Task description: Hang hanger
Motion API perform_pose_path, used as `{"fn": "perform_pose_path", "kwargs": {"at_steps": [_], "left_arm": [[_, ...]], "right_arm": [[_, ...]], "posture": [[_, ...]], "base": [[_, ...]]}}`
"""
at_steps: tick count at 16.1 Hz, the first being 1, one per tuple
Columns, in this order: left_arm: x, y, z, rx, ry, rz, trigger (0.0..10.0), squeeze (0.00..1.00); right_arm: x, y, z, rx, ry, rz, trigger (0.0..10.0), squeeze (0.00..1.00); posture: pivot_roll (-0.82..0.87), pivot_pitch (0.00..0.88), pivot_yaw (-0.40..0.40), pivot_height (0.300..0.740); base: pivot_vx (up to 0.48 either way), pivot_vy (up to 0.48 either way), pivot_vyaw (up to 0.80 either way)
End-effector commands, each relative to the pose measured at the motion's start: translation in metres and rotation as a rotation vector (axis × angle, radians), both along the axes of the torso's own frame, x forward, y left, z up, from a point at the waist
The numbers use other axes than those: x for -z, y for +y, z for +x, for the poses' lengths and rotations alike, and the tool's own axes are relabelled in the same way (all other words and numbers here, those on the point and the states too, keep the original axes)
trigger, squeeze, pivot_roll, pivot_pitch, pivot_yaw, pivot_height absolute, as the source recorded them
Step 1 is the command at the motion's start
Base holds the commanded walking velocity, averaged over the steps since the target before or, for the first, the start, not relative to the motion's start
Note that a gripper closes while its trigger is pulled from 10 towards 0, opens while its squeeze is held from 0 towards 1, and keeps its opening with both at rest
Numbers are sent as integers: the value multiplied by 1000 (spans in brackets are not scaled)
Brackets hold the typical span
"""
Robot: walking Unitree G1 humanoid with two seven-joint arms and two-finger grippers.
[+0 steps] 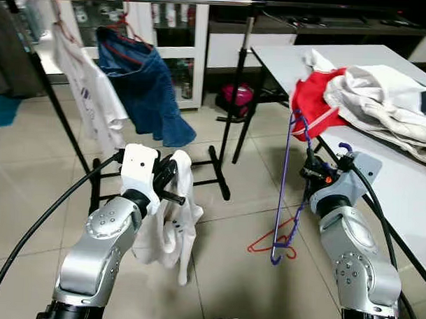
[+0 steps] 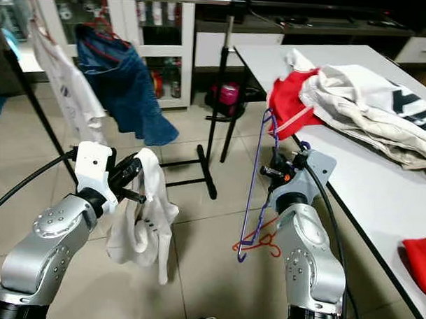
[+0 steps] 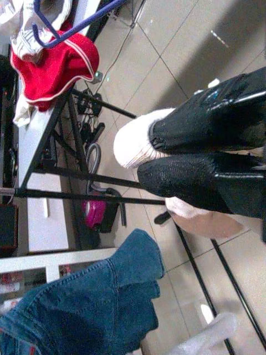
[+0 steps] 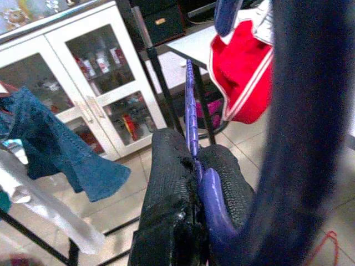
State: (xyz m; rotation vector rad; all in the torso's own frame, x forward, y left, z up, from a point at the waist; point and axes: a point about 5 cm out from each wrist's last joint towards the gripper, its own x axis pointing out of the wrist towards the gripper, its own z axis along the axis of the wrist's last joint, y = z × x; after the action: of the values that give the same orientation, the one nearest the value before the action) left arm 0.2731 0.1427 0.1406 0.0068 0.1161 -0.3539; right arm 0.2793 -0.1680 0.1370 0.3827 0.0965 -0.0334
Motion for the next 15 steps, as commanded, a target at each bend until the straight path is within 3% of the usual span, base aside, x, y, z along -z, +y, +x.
{"fn": "perform_pose_path", "kwargs": {"at_steps": [1, 9, 13, 15], "left_arm": [[-5, -2, 3, 5, -28, 8, 10000, 0], [-5, -2, 4, -4, -29, 9, 10000, 0], [-9, -3, 7, -65, -118, 21, 10000, 0], [-11, -5, 7, -72, -138, 27, 10000, 0]], "right_arm": [[-3, -2, 0, 9, 1, -33, 10000, 0], [-4, 4, 2, -41, -28, 16, 10000, 0], [-3, 1, 1, -27, -20, 29, 10000, 0], [0, -2, 1, 13, 13, -16, 10000, 0]], "posture": [[-53, 0, -57, 740], [-53, 0, -56, 740], [-56, 0, -54, 740], [-57, 0, -52, 740]], "base": [[0, 0, -800], [0, 0, -800], [0, 0, -800], [0, 0, 0]]}}
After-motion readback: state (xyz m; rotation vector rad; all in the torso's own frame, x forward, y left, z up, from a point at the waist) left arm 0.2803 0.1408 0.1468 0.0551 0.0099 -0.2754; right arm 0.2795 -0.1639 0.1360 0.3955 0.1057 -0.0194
